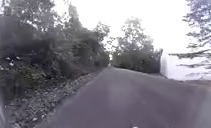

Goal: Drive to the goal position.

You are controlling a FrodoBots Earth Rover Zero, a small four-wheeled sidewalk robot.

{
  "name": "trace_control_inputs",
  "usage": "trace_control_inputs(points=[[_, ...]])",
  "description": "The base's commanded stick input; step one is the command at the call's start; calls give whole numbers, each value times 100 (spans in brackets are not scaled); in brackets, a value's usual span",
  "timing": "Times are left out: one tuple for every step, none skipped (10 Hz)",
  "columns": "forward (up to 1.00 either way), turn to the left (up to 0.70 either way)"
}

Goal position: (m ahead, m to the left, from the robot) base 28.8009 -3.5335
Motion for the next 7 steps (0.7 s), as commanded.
trace_control_inputs(points=[[70, 0], [70, 0], [70, 0], [70, 0], [70, 0], [70, 0], [70, -15]])
